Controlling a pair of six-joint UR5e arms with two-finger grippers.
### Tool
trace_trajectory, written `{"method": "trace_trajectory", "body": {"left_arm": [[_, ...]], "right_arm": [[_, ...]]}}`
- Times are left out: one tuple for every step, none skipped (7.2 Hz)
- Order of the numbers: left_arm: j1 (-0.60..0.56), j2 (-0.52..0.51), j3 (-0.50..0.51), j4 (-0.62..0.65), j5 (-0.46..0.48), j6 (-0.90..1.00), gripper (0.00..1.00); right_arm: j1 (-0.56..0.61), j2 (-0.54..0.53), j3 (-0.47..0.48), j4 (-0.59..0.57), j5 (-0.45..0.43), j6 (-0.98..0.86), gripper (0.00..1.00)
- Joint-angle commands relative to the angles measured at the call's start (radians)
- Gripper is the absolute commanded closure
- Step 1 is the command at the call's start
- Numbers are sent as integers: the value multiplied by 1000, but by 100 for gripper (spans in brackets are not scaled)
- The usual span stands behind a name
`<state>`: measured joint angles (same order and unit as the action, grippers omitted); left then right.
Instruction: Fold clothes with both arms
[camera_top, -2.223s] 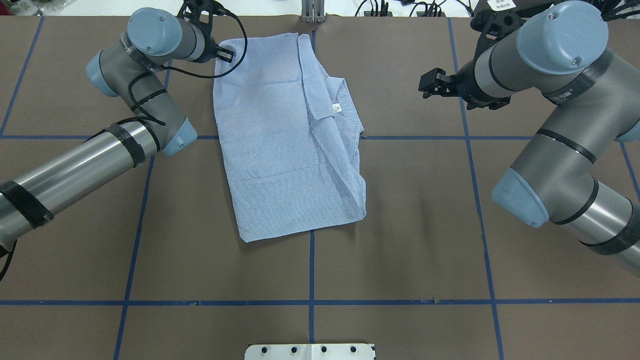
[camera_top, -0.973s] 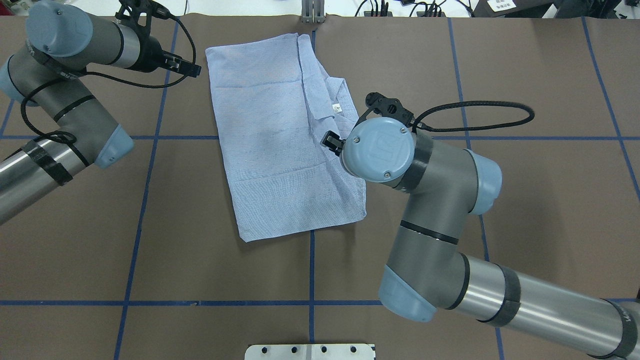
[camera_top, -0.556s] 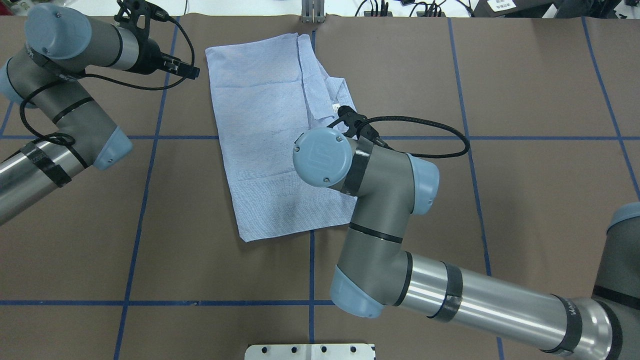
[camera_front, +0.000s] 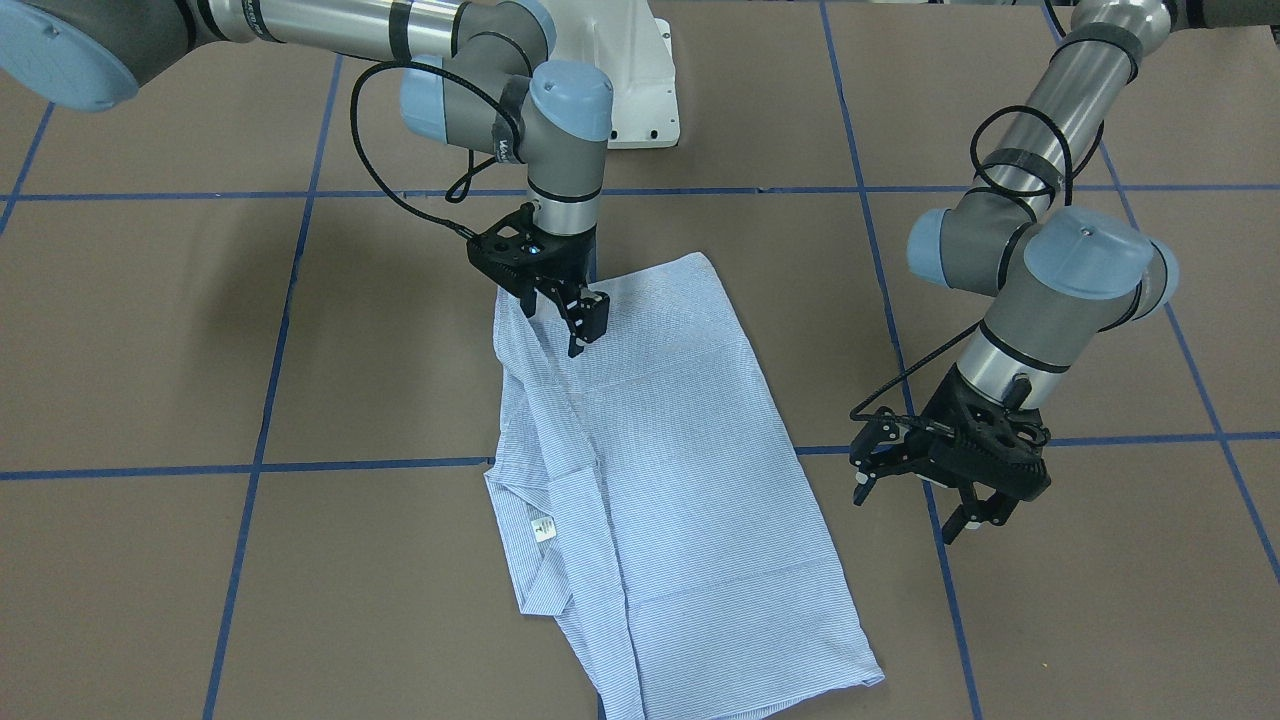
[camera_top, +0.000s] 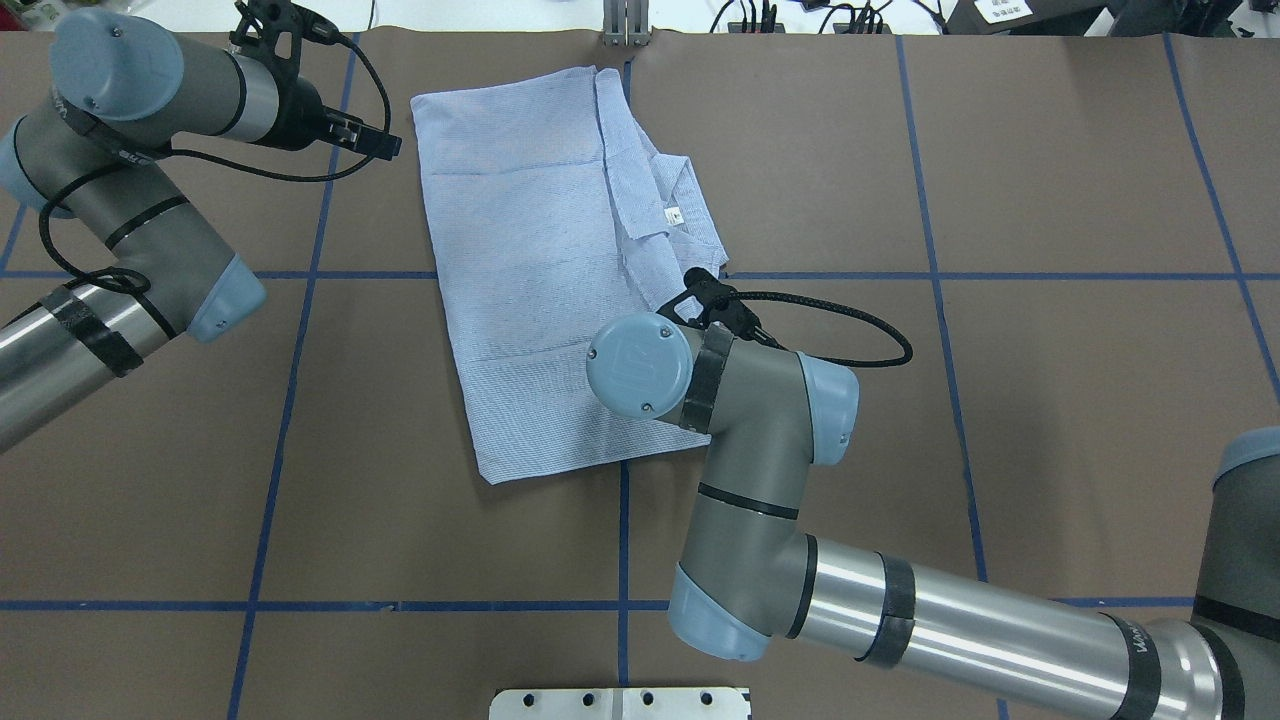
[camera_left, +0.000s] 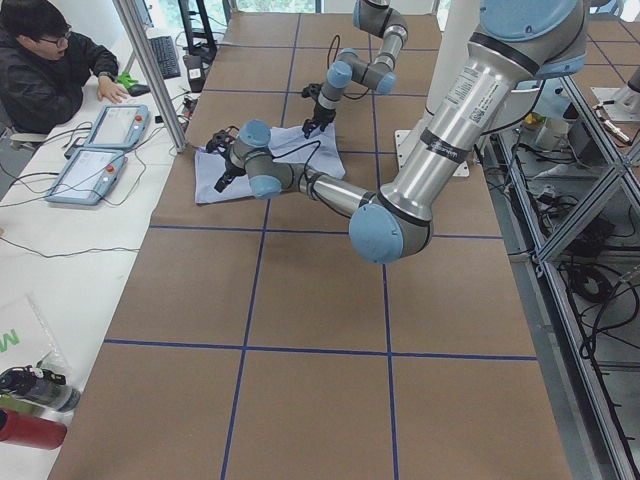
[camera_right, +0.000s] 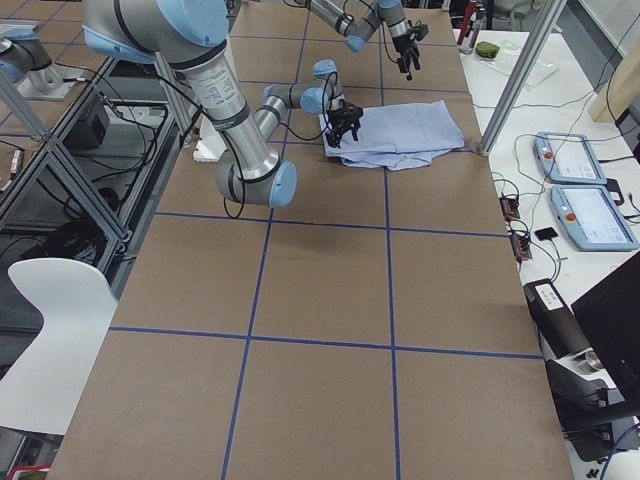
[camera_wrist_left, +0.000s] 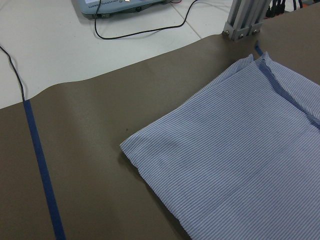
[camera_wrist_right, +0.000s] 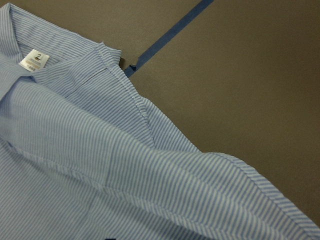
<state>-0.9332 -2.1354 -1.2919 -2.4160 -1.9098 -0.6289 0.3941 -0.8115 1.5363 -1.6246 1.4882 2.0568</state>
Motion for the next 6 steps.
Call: {"method": "trace_trajectory", "body": {"left_arm": [[1, 0, -1, 0, 0, 0, 0], [2, 0, -6, 0, 0, 0, 0], [2, 0, -6, 0, 0, 0, 0], [2, 2, -6, 0, 0, 0, 0], [2, 2, -6, 0, 0, 0, 0], [2, 2, -6, 0, 0, 0, 0]], "right_arm": [[11, -46, 4, -3, 6, -53, 9], [20, -45, 4, -3, 9, -79, 8], [22, -46, -1, -3, 7, -90, 8], [22, -41, -1, -1, 6, -90, 8], [22, -37, -4, -1, 3, -89, 8], [22, -34, -5, -1, 3, -80, 13]]}}
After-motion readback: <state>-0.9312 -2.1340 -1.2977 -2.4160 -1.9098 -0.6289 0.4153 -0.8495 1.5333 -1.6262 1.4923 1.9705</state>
